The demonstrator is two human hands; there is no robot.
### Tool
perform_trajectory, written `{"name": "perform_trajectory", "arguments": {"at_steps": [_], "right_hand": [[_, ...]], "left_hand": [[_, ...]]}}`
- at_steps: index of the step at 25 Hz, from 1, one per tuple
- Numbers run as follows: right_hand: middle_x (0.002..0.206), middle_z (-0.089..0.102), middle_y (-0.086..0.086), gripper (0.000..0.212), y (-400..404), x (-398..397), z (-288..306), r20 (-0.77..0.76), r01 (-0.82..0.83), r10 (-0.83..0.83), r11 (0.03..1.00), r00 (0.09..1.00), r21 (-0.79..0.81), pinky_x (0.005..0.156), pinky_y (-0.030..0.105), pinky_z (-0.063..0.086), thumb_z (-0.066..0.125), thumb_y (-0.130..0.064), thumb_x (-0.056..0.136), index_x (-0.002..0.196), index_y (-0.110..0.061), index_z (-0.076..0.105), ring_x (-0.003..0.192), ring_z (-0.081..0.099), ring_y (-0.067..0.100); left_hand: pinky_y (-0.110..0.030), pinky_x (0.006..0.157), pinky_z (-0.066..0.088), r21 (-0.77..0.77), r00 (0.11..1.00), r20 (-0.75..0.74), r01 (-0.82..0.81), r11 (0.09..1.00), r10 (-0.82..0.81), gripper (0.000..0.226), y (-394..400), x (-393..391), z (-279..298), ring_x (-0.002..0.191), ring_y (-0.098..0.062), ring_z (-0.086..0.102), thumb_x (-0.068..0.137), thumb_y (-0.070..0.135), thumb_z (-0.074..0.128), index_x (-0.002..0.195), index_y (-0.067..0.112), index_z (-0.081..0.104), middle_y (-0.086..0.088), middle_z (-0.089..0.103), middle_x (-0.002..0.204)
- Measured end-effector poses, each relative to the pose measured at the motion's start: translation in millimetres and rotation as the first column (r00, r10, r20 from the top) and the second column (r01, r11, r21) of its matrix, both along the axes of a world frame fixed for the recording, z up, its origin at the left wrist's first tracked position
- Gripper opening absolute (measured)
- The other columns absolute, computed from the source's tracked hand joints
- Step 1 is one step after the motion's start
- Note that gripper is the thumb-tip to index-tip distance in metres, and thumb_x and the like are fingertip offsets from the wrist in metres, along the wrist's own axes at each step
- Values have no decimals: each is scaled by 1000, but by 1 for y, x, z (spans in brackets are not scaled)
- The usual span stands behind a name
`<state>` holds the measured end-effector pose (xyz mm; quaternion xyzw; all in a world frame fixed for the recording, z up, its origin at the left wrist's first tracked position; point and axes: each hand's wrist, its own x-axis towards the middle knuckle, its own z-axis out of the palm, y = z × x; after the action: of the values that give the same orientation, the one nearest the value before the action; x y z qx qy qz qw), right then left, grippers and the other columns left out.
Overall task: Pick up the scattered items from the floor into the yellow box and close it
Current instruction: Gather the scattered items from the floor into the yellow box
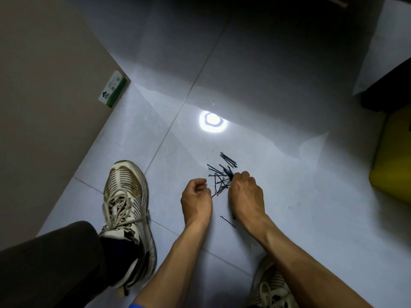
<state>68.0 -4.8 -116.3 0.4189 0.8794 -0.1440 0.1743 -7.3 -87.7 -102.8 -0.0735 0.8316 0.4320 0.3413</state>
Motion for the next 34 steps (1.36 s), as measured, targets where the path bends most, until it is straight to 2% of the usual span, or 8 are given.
{"name": "perform_trajectory", "arguments": {"at_steps": [5, 12, 16, 19, 23, 26, 31, 34], "right_hand": [[95, 52, 8, 8, 19, 2, -3, -185, 245, -311, 919, 932, -308, 67, 35, 35, 43, -15, 92, 91, -8, 47, 84, 51, 29], [63, 45, 5, 15, 41, 26, 35, -97, 260, -907, 218, 409, -941, 47, 28, 28, 36, -6, 90, 79, -13, 42, 50, 34, 16], [60, 41, 5, 18, 63, 65, 96, -28, 48, -990, 35, 141, -998, 44, 24, 21, 32, -4, 89, 78, -13, 43, 47, 26, 15], [58, 38, 5, 17, 102, 119, 150, -57, -18, -996, 58, -74, -998, 40, 23, 23, 32, -8, 90, 78, -14, 43, 46, 24, 16], [53, 37, 2, 21, 174, 209, 210, -195, 251, -931, 119, -308, -961, 35, 17, 24, 34, -10, 90, 73, -17, 44, 36, 28, 11], [61, 42, 4, 21, 216, 257, 229, -333, 506, -896, 150, -293, -849, 38, 19, 24, 39, -8, 94, 78, -13, 51, 42, 33, 12], [75, 48, 0, 18, 232, 274, 236, -336, 404, -830, 149, -445, -902, 75, 25, 52, 42, -6, 99, 102, -14, 57, 62, 50, 7], [86, 56, 1, 20, 214, 254, 227, -445, 424, -785, 259, -431, -868, 95, 31, 47, 43, -4, 98, 107, -15, 58, 77, 53, 9]], "left_hand": [[-21, 72, 49, 3, 998, 45, -50, 999, 49, 23, 1, -1, -1, 81, -12, 64, 88, 8, 56, 88, 29, 67, 5, 70, 88], [-29, 63, 52, 106, 989, 146, -53, 993, 38, 21, 15, 7, 16, 64, -13, 61, 83, 5, 60, 91, 21, 71, -1, 70, 75], [-28, 63, 49, 191, 977, 204, 25, 981, -65, 18, 52, 37, 51, 66, -15, 60, 85, 3, 62, 93, 17, 71, -4, 69, 77], [-31, 68, 51, 324, 930, 271, 156, 933, -249, 20, 105, 79, 94, 75, -19, 64, 89, 4, 56, 99, 18, 68, -5, 71, 88], [-32, 70, 53, 536, 813, 269, 319, 782, -516, 18, 191, 150, 175, 83, -21, 65, 95, 9, 52, 104, 17, 66, -8, 71, 97], [-27, 63, 50, 608, 786, 220, 353, 711, -578, 19, 229, 185, 214, 77, -17, 62, 98, 8, 48, 107, 13, 65, -7, 68, 90], [-36, 87, 54, 608, 822, 287, 240, 757, -491, 25, 229, 184, 211, 103, -24, 65, 103, 16, 43, 122, 15, 59, -9, 67, 111], [-37, 91, 55, 572, 842, 319, 196, 797, -436, 30, 211, 160, 191, 110, -24, 63, 103, 18, 44, 129, 14, 57, -8, 65, 119]]}}
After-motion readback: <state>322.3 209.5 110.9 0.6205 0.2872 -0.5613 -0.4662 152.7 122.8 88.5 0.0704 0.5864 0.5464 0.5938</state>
